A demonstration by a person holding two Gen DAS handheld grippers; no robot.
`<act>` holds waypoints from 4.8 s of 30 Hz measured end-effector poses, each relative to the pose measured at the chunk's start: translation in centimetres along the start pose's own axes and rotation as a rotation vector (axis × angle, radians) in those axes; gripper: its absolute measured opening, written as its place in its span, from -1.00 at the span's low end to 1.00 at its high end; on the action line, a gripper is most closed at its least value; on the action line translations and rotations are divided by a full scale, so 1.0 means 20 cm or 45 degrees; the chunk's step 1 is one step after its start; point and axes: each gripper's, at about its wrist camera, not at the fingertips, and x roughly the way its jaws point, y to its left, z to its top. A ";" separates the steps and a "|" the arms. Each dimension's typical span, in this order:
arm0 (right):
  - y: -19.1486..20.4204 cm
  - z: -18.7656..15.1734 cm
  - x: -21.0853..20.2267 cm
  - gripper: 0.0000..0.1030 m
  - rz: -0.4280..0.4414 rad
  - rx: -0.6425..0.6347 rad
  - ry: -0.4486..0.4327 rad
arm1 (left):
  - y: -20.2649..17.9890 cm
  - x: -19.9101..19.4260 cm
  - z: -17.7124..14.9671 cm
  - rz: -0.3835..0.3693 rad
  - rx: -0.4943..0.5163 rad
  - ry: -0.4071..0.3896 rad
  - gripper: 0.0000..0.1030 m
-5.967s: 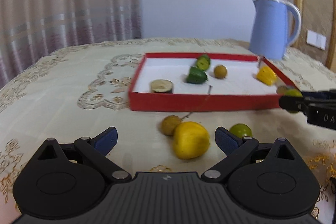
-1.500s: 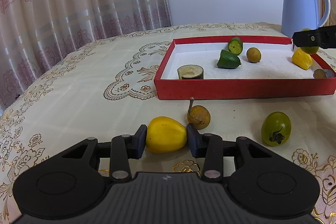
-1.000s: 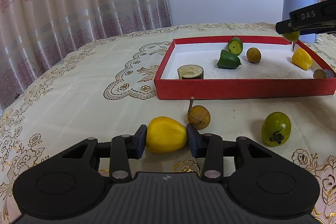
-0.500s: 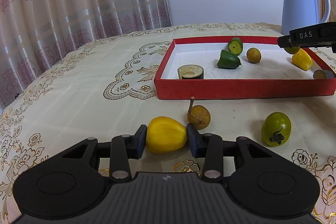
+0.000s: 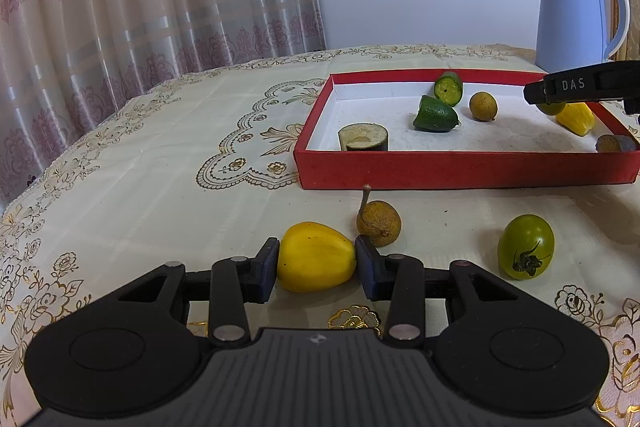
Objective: Organize fruits
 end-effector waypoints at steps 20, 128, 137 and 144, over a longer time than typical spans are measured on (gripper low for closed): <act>0.00 -0.01 0.01 -0.31 -0.006 -0.003 0.005 | 0.00 0.00 0.00 -0.003 -0.006 0.001 -0.23; 0.01 -0.03 -0.08 1.00 0.022 0.033 -0.075 | -0.01 -0.06 0.20 0.070 0.039 -0.070 -0.24; 0.01 -0.03 -0.07 1.00 0.010 0.042 -0.060 | -0.05 -0.02 0.28 0.059 0.062 -0.077 -0.24; 0.01 -0.03 -0.07 1.00 0.006 0.030 -0.049 | -0.08 0.01 0.31 0.054 0.077 -0.078 -0.24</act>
